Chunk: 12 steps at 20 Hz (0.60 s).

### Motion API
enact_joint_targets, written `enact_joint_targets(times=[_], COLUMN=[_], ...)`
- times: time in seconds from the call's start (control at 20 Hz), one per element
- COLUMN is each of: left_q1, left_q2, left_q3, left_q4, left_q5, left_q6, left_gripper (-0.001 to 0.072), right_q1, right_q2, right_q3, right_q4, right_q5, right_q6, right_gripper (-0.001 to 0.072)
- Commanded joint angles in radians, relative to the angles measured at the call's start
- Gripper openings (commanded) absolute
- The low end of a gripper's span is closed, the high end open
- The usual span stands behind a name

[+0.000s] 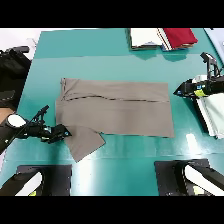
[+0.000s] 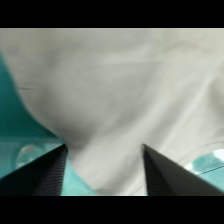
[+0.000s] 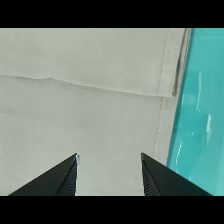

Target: Fold the shirts.

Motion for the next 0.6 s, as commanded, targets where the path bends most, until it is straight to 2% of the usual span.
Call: enact_joint_targets(times=[0.0,0.05,0.1,0.3,0.55], left_q1=[0.0,0.0,0.0,0.0,0.0], left_q2=[0.005,0.005,0.005,0.006,0.006], left_q3=[-0.015,-0.002,0.018,0.08,0.082], left_q4=[-0.064,-0.061,-0.059,-0.034,-0.034], left_q5=[0.023,0.013,-0.005,-0.058,-0.05], left_q6=[0.038,0.043,0.072,0.09,0.093], left_gripper=[0.025,0.012,0.0031,0.0031,0.003], right_q1=[-0.001,-0.008,-0.021,-0.159,-0.329], right_q2=[0.003,0.003,0.003,0.003,0.002], right_q3=[-0.002,-0.005,-0.019,-0.214,-0.468], right_q4=[0.012,-0.003,-0.019,-0.066,-0.04], right_q5=[0.024,0.052,0.087,0.213,0.155], right_q6=[0.0,-0.005,-0.018,-0.045,-0.068], right_gripper=[0.045,0.045,0.045,0.0452,0.0456])
